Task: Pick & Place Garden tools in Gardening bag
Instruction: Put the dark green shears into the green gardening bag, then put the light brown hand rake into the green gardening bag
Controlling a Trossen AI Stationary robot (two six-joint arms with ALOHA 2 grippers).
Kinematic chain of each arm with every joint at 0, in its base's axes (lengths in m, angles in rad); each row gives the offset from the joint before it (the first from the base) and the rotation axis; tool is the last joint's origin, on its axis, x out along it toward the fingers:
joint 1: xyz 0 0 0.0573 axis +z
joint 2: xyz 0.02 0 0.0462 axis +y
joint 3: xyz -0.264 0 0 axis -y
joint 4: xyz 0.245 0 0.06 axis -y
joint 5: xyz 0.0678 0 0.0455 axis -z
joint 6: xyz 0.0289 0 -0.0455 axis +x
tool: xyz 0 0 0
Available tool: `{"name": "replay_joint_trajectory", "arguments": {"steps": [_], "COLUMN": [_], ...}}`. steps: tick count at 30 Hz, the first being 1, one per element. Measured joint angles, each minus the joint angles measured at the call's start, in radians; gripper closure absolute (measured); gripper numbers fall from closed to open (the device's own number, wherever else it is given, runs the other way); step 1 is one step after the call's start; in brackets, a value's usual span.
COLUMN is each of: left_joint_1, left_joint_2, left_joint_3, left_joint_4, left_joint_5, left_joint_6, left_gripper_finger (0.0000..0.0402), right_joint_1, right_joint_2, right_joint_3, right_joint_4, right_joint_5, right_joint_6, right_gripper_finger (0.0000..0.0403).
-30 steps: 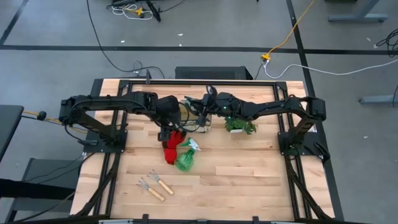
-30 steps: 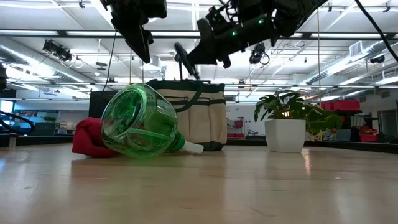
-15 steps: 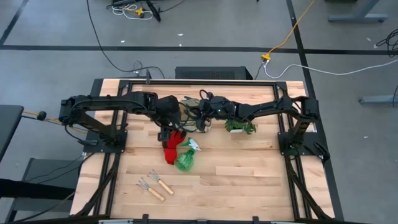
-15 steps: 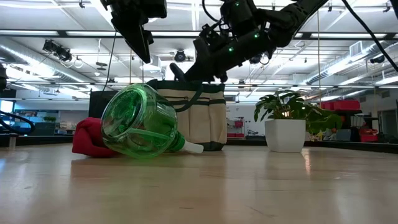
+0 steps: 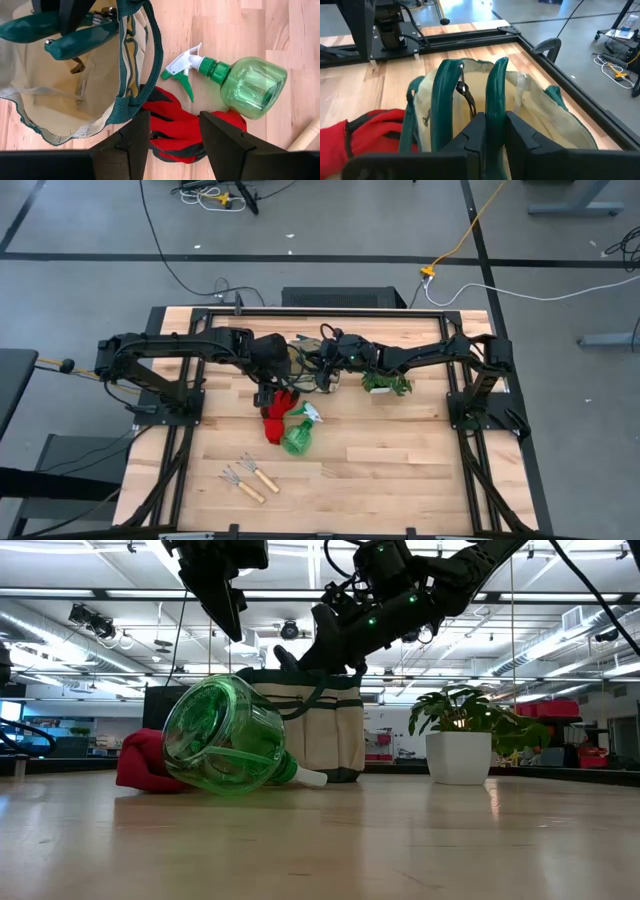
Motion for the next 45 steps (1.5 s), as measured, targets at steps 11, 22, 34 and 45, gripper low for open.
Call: {"name": "replay_joint_trajectory", "arguments": {"steps": [11,22,34,45], "left_joint_1": [0.0,0.0,0.0,0.0], "left_joint_2": [0.0,0.0,0.0,0.0], "left_joint_3": [0.0,0.0,0.0,0.0], "left_joint_4": [0.0,0.0,0.0,-0.008], "left_joint_5": [0.0,0.0,0.0,0.001], "left_joint_6": [0.0,0.0,0.0,-0.002], "left_gripper_finger": [0.0225,0.0225,0.0225,0.0225], "right_joint_1": [0.0,0.0,0.0,0.061], "right_joint_2": [0.0,0.0,0.0,-0.001], "right_joint_3": [0.0,0.0,0.0,0.0], "right_joint_4": [-0.021,-0.018,-0.015,0.089], "right_joint_5": [0.0,0.003,0.003,-0.049], "right_joint_6": [0.0,0.019,0.025,-0.005], "right_gripper_finger": [0.0348,0.0308,0.0249,0.0248]}}
